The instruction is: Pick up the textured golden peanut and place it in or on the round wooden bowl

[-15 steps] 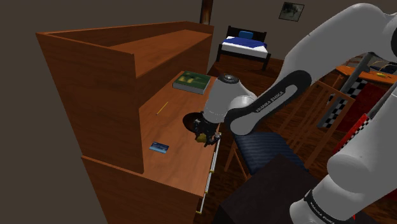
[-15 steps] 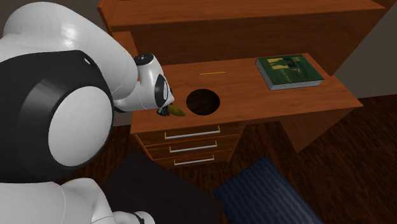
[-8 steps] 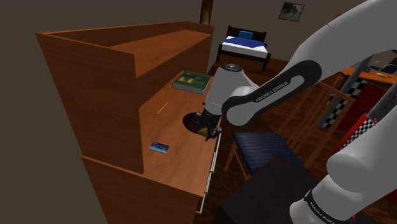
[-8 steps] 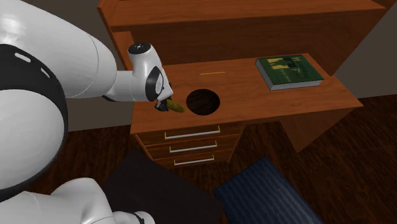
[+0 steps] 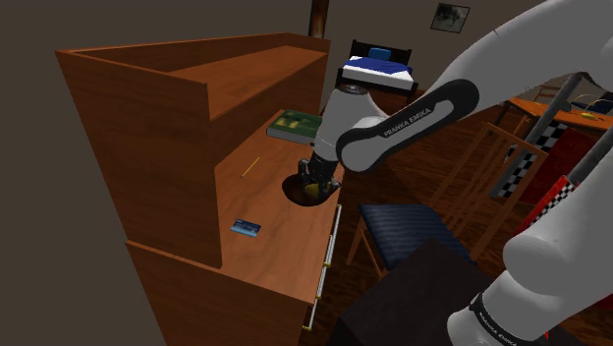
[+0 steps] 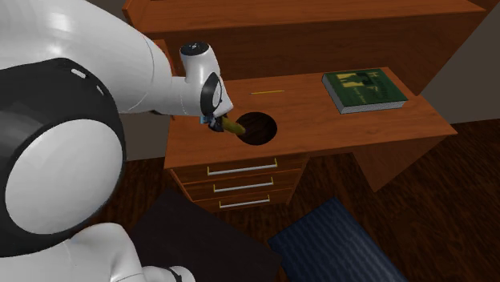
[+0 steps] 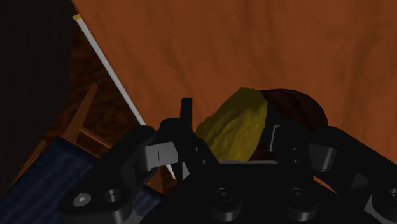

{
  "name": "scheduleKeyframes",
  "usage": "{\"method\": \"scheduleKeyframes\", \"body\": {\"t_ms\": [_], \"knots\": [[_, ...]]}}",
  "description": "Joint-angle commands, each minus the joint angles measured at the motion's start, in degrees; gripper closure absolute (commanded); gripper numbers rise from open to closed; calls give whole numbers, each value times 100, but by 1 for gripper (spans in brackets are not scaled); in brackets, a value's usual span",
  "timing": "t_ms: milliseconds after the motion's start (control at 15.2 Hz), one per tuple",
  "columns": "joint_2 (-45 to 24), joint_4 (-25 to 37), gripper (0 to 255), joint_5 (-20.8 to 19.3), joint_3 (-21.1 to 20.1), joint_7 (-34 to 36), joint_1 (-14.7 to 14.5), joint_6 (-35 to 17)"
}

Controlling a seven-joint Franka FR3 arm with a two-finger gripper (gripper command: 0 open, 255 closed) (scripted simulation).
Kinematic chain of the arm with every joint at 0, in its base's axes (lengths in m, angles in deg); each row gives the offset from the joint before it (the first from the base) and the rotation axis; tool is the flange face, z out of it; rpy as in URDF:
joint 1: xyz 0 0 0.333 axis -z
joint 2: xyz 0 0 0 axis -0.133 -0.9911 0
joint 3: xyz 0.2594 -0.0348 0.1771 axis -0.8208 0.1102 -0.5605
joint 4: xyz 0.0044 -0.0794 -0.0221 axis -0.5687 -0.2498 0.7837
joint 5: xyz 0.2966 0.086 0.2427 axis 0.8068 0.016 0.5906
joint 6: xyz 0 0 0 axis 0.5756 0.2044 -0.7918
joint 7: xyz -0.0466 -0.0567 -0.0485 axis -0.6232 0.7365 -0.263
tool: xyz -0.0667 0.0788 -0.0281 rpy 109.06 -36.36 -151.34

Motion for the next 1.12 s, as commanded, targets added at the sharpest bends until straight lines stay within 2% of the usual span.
{"method": "scheduleKeyframes", "body": {"t_ms": [0, 264, 528, 1056], "knots": [[-342, 378, 255, -306, 129, -15, 81, 121], [-1046, 1173, 255, -796, 420, -77, 113, 362], [-1690, 2003, 255, -1102, 666, -223, 80, 647], [-2119, 1924, 255, -1526, 938, 74, -129, 198]]}}
